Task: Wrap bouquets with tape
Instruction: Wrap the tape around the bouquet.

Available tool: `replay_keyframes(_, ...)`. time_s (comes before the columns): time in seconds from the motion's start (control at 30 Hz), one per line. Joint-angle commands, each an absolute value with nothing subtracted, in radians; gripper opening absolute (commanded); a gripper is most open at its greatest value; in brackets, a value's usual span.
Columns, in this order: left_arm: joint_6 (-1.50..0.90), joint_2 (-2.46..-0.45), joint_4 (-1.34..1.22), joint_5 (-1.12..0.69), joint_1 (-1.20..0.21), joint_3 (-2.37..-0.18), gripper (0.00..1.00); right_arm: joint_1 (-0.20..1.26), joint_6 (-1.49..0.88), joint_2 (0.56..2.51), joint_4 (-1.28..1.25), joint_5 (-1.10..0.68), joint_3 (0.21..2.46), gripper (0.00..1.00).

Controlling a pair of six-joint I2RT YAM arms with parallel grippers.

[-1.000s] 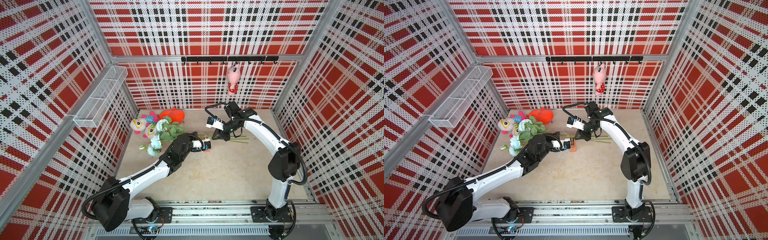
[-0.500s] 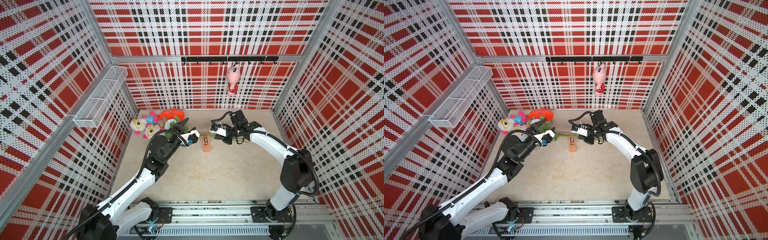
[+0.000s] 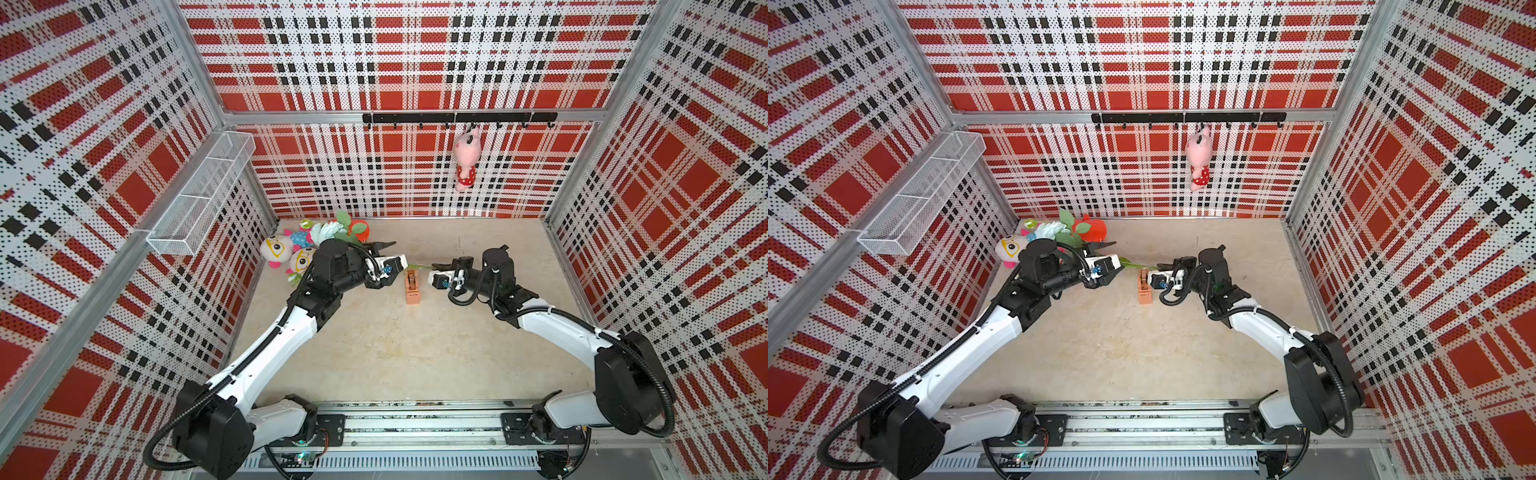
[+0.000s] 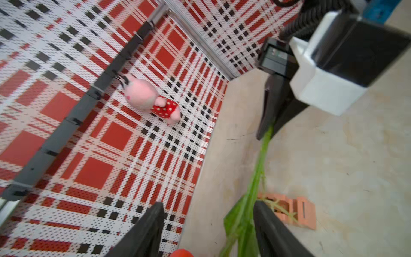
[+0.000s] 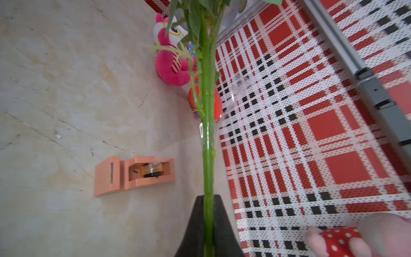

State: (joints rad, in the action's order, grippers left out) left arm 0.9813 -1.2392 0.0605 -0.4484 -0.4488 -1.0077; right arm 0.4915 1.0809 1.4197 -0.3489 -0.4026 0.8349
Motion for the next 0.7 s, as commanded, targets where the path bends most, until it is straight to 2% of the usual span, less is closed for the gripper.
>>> replay_keyframes(0.0, 1.050, -1.289, 0.247, -0.442, -0.463, -1.081, 0.69, 0.512, 1.182, 1.409, -0.570, -0.342, 0.809, 0.00)
replay_keyframes(0.23, 1.059, -1.377, 0.324, -0.335, -0.478, -1.131, 0.69, 0.564, 1.283, 1.407, -0.617, -0.284, 0.795, 0.00)
replay_keyframes(0.37, 1.069, -1.401, 0.348, -0.334, -0.472, -1.155, 0.63, 0.578, 1.343, 1.404, -0.605, -0.257, 0.794, 0.00)
replay_keyframes(0.43, 1.072, -1.411, 0.360, -0.343, -0.469, -1.162, 0.53, 0.580, 1.357, 1.404, -0.604, -0.245, 0.792, 0.00)
replay_keyframes(0.57, 1.069, -1.422, 0.373, -0.346, -0.469, -1.165, 0.16, 0.581, 1.371, 1.404, -0.628, -0.228, 0.765, 0.00)
replay_keyframes(0.63, 1.068, -1.420, 0.370, -0.345, -0.471, -1.159, 0.03, 0.587, 1.349, 1.404, -0.623, -0.205, 0.755, 0.00)
replay_keyframes(0.67, 1.065, -1.417, 0.361, -0.339, -0.473, -1.154, 0.00, 0.593, 1.304, 1.399, -0.612, -0.181, 0.755, 0.07)
